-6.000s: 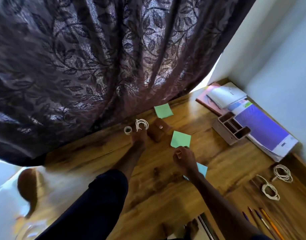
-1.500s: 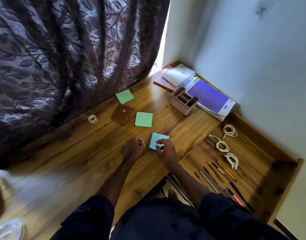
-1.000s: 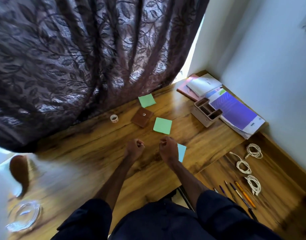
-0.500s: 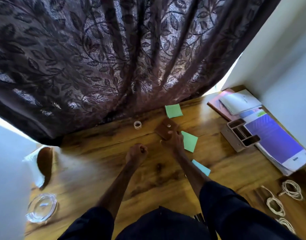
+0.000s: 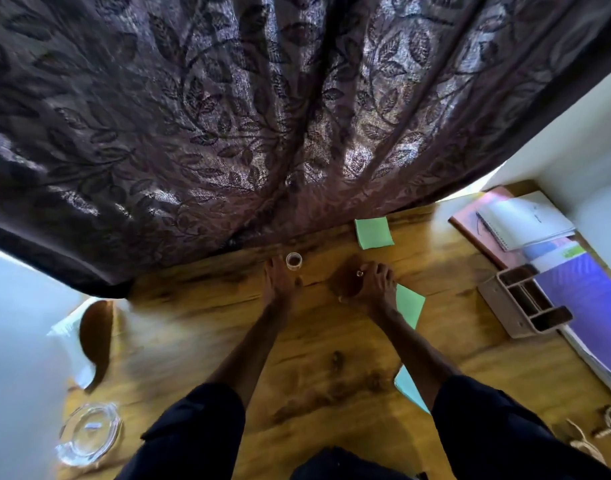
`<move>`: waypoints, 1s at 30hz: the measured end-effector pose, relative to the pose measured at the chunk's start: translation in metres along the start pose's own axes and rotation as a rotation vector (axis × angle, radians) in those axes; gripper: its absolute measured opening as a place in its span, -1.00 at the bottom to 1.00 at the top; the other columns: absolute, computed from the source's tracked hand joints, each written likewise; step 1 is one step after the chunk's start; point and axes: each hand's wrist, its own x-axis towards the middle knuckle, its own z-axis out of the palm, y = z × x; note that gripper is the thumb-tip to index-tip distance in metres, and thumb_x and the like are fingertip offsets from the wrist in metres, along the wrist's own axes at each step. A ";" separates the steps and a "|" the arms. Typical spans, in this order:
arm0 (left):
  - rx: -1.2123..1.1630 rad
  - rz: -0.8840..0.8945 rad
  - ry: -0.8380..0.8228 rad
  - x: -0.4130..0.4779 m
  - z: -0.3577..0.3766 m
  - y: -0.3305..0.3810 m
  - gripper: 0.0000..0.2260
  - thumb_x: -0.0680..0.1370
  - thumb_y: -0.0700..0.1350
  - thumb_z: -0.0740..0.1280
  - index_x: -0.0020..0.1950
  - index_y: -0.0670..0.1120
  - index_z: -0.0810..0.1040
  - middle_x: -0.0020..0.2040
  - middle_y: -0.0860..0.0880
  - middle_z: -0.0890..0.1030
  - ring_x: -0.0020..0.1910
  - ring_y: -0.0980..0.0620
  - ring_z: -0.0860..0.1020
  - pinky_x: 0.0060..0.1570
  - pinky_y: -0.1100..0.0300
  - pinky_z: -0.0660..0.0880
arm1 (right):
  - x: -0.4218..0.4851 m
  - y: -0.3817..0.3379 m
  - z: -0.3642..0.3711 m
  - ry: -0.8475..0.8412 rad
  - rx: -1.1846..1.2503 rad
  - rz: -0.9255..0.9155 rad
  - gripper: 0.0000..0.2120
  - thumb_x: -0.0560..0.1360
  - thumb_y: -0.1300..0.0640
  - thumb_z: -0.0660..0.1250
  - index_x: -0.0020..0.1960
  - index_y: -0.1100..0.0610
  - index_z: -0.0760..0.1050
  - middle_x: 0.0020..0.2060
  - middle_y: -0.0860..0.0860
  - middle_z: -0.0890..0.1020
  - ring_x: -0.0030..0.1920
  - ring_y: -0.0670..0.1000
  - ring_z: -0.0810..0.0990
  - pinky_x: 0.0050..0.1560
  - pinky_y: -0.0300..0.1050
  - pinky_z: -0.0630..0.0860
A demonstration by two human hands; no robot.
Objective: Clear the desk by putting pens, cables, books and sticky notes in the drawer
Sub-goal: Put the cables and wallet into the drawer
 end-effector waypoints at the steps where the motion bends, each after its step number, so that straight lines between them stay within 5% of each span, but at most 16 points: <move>1: 0.011 -0.008 -0.001 0.010 0.003 -0.001 -0.36 0.48 -0.12 0.46 0.49 -0.16 0.28 0.43 -0.17 0.35 0.40 -0.19 0.33 0.30 0.00 0.34 | -0.004 0.000 0.001 0.000 0.008 -0.002 -0.09 0.14 -0.23 0.62 0.33 0.11 0.33 0.26 0.15 0.40 0.30 0.20 0.34 0.28 0.12 0.39; 10: 0.172 0.160 -0.053 0.028 0.014 -0.011 -0.56 0.50 -0.10 0.43 0.37 -0.05 0.48 0.31 -0.15 0.51 0.28 -0.19 0.49 0.13 -0.05 0.51 | -0.052 -0.001 0.002 -0.029 0.160 -0.008 0.06 0.03 -0.43 0.44 0.42 -0.04 0.25 0.30 0.04 0.36 0.30 0.11 0.28 0.31 0.10 0.36; 16: -0.380 -0.052 -0.248 -0.028 -0.001 0.008 -0.62 0.40 0.17 0.54 0.10 0.01 0.63 -0.05 0.14 0.67 -0.09 0.15 0.63 -0.15 0.23 0.52 | -0.078 0.005 -0.011 -0.004 0.233 -0.053 0.02 0.07 -0.32 0.57 0.41 -0.01 0.28 0.22 0.07 0.38 0.21 0.12 0.36 0.23 0.15 0.46; 20: -0.895 -0.222 -0.615 -0.059 -0.007 0.023 -0.60 0.47 -0.01 0.52 0.20 -0.23 0.66 0.11 -0.18 0.69 0.11 -0.14 0.64 0.13 0.00 0.54 | -0.099 0.018 -0.023 -0.056 0.268 -0.155 0.06 0.08 -0.26 0.61 0.46 -0.08 0.21 0.27 0.06 0.35 0.25 0.12 0.37 0.21 0.11 0.51; 27: -0.827 -0.065 -0.750 -0.096 -0.004 0.051 -0.59 0.48 0.01 0.49 0.20 -0.23 0.66 0.13 -0.21 0.69 0.19 -0.21 0.63 0.27 -0.11 0.52 | -0.145 0.046 -0.056 -0.001 0.423 -0.243 -0.06 0.13 -0.05 0.68 0.39 -0.15 0.27 0.31 -0.05 0.37 0.32 0.05 0.39 0.24 0.03 0.54; 30: -0.871 -0.092 -0.735 -0.118 0.007 0.069 -0.55 0.45 0.03 0.54 0.25 -0.17 0.64 0.14 -0.15 0.70 0.19 -0.14 0.65 0.23 -0.08 0.58 | -0.163 0.069 -0.058 0.052 0.523 -0.142 0.11 0.10 -0.15 0.65 0.52 0.00 0.19 0.44 0.01 0.31 0.42 0.06 0.37 0.34 0.05 0.49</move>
